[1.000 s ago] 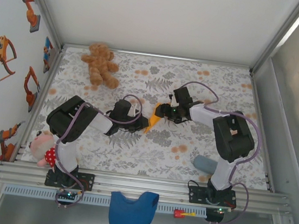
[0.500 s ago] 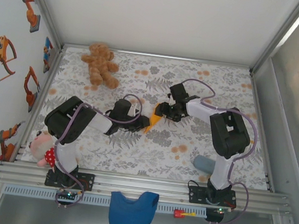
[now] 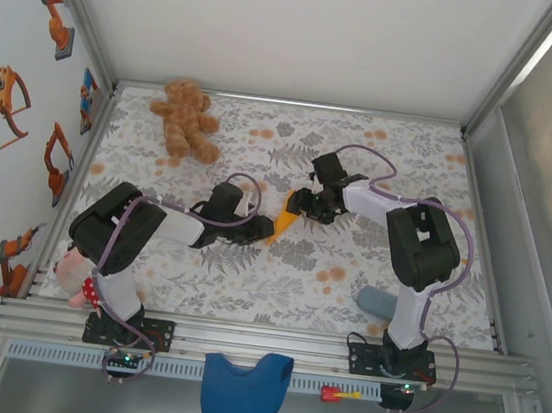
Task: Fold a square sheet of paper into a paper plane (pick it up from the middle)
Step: Fold the wing for the fifth time at the center of the table.
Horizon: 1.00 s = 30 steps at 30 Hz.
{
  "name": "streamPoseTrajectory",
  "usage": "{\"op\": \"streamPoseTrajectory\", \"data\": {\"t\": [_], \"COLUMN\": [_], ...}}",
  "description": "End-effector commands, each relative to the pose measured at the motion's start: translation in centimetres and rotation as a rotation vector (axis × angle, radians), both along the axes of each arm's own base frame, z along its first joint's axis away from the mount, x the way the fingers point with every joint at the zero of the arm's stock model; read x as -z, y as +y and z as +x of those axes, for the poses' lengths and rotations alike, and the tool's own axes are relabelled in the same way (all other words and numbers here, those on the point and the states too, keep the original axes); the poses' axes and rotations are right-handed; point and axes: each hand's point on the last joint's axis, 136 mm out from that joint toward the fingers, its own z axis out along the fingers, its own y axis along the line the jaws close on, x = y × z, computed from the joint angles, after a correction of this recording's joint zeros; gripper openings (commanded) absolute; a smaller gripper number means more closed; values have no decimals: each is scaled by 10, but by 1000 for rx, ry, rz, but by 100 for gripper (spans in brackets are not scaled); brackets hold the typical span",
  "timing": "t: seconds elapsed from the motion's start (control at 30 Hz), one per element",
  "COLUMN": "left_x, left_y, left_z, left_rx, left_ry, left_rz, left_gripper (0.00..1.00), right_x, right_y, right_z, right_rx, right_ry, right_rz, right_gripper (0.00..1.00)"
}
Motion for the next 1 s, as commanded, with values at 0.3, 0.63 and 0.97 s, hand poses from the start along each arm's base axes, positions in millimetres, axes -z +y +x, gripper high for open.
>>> {"op": "streamPoseTrajectory", "data": {"t": [0.3, 0.63, 0.97], "left_x": [11, 26, 42], "left_y": [7, 10, 16], "left_z": [-12, -15, -21], "left_rx": [41, 43, 42], "left_ry": [-6, 26, 62], "left_rz": [108, 160, 203], "left_gripper": [25, 19, 14], "right_x": [57, 64, 76], "right_y": [-24, -27, -28], "right_z": [-17, -21, -26], "right_rx": [37, 40, 21], "right_ry": [107, 129, 155], "right_rz": [-145, -166, -184], "right_gripper": [60, 58, 56]}}
